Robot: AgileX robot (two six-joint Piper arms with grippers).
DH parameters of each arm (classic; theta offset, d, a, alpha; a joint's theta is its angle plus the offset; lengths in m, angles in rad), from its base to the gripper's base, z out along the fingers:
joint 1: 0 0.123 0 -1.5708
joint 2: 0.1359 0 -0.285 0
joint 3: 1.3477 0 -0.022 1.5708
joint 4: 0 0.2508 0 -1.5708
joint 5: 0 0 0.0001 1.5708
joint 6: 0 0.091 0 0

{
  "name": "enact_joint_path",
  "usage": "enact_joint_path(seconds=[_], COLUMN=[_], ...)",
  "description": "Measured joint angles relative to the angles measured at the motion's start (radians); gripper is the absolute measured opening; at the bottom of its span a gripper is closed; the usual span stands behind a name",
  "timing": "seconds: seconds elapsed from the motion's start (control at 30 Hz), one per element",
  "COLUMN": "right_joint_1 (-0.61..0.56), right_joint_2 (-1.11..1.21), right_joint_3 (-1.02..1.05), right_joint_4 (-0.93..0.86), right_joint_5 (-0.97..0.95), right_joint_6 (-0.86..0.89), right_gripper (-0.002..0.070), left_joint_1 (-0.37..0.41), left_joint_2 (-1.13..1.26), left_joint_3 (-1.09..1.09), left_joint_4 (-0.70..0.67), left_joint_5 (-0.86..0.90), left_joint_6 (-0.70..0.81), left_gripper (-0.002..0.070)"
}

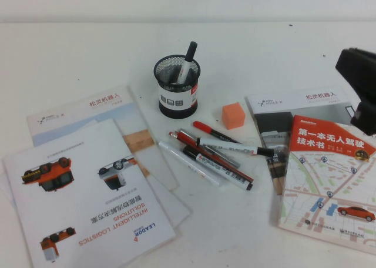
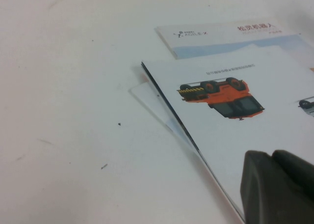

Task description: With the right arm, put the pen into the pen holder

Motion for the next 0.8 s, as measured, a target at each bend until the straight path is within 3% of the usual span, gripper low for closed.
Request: enact_joint_path(seconds=[0.37,0.8], right_joint_1=[-0.222,-0.417], right_joint_2=[-0.154,-0.695], right_joint_3=[0.132,0.646], right_joint_4=[-0.164,-0.185], right_joint_5=[0.086,0.170], right_joint_6=[0.000,0.000], right_gripper=[-0.0019,-0.0019], left_joint_1=[0.000,0.000], left_joint_2=[0.000,0.000], left_joint_3=[0.000,0.000], left_joint_4=[0.000,0.000], left_joint_5=[0.000,0.000], left_joint_6=[0.000,0.000], left_gripper=[-0.0003,-0.0003])
